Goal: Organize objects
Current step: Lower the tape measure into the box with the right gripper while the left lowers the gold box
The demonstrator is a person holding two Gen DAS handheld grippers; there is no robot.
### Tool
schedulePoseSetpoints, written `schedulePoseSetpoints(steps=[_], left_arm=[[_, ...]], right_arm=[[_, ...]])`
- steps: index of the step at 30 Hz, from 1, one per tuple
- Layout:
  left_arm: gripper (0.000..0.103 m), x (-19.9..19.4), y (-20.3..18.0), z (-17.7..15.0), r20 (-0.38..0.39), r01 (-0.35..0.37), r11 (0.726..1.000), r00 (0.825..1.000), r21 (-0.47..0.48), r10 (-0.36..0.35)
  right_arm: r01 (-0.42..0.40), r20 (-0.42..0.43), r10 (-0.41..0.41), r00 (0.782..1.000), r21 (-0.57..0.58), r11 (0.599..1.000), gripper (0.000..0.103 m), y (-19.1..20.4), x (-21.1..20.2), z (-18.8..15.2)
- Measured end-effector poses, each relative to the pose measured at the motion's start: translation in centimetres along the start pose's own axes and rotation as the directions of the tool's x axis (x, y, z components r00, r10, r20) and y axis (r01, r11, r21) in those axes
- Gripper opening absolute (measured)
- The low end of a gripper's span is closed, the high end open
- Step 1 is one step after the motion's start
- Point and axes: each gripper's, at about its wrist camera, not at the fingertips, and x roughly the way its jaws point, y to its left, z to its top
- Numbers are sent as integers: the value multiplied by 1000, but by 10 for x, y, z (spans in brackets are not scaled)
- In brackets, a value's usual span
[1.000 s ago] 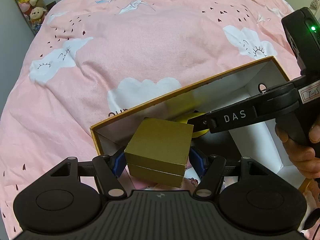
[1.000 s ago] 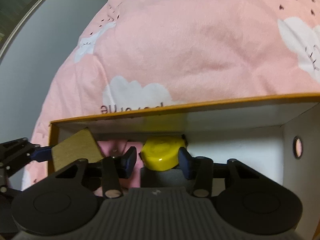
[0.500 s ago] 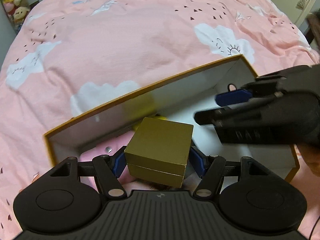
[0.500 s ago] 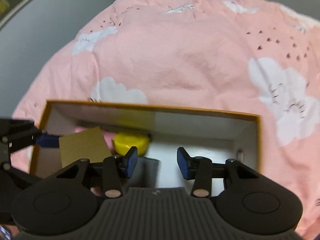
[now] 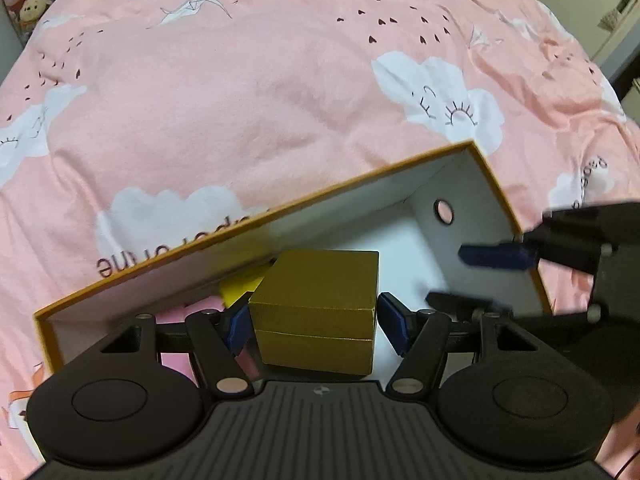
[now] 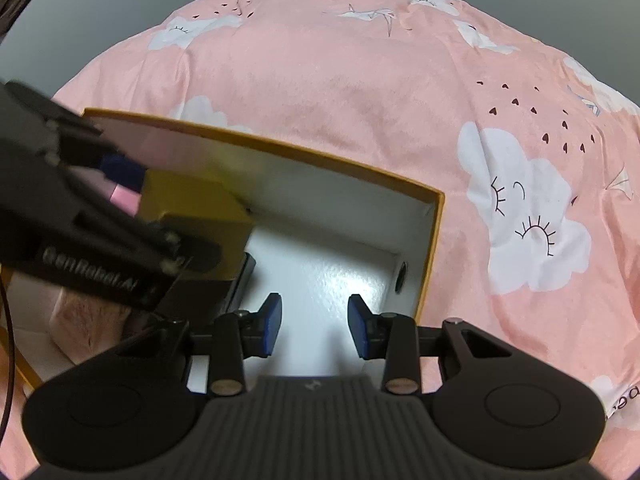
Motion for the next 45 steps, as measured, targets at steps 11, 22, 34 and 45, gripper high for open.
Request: schedulePoseSetpoints(steps=[11,22,34,45], left_arm=[[68,29,-3,30,-52,9,995,999,-100,-14],[68,32,2,30,-38,41,993,998,-115,-46],[73,13,21,17,-7,113,985,993,-128,-115],[74,-6,33,12,26,120,988,993,-98,-118]], right_arm=[[-65,53,70,996,-83,994,37,10,4,-4],[-83,61,87,994,-63,995,30,11,32,2],[-41,43,47,998,-114,993,30,15,43,5],[-10,50,17,999,-149,989,30,16,41,9]])
